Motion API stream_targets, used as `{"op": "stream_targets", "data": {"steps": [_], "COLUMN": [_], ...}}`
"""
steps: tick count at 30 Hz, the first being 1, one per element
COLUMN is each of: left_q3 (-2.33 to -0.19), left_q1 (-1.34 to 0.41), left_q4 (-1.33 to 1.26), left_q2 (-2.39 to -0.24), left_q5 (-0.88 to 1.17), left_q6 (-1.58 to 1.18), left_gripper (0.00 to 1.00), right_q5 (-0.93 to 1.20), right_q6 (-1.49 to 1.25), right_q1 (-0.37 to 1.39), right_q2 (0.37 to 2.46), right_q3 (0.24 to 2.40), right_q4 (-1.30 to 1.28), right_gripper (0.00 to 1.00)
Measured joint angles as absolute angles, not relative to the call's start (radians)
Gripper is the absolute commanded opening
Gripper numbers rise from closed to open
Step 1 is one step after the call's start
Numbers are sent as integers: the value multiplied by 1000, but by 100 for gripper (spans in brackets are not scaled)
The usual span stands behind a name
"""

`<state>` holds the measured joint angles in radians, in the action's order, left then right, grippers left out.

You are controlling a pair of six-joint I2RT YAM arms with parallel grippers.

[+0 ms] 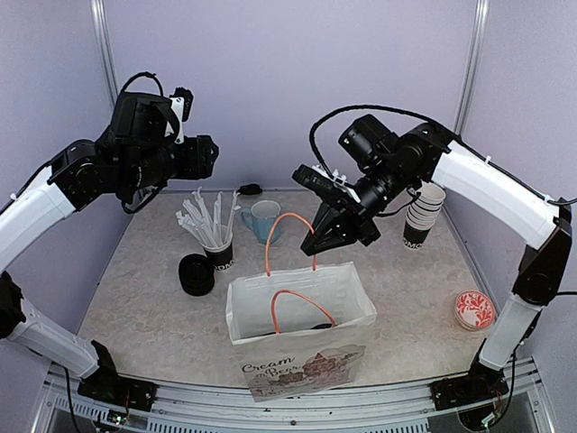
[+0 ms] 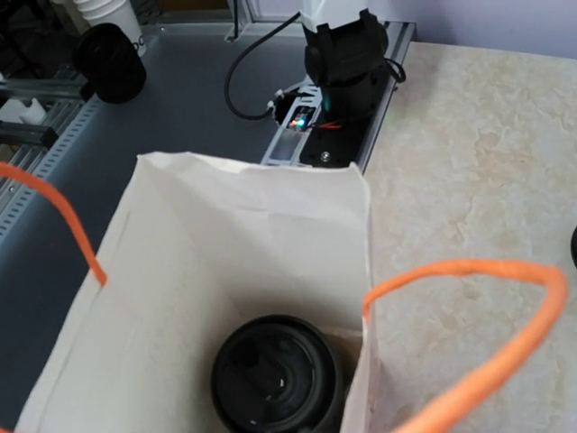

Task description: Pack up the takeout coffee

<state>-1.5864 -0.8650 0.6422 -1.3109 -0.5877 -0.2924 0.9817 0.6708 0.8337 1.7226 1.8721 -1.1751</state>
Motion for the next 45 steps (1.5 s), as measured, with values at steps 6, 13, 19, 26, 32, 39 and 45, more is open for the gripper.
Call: {"op": "stream_targets", "data": {"steps": [6, 13, 19, 26, 32, 39, 45], "left_q3": [-1586, -1587, -1587, -1587, -1589, -1609, -1612], "left_q1": [-858, -832, -808, -805, -805, -804, -804], "left_q4": [672, 689, 718, 741, 779, 810, 817], "left_q2": [-1371, -1391, -1456, -1562, -1639, -1670, -1682], "left_q5": [-539, -503, -442, -351, -339, -360, -383], "left_q6": [-286, -274, -249, -177, -117, -82, -75], "left_gripper": [60, 46, 45, 47, 43, 19, 0], "right_q5": [965, 956, 939, 931, 919, 919, 919], "right_q6": [661, 660, 646, 642, 661, 657, 652], "right_q1": [789, 653, 595, 564, 473, 372, 353], "right_q2": [1729, 1736, 1751, 1761, 1684, 1563, 1560], "right_q3": [1895, 1916, 1916, 1935, 1919, 1807, 1782], "right_q4": [-1176, -1176, -1153, -1153, -1155, -1130, -1111], "right_gripper": [0, 0, 27, 60, 63, 63, 63]}}
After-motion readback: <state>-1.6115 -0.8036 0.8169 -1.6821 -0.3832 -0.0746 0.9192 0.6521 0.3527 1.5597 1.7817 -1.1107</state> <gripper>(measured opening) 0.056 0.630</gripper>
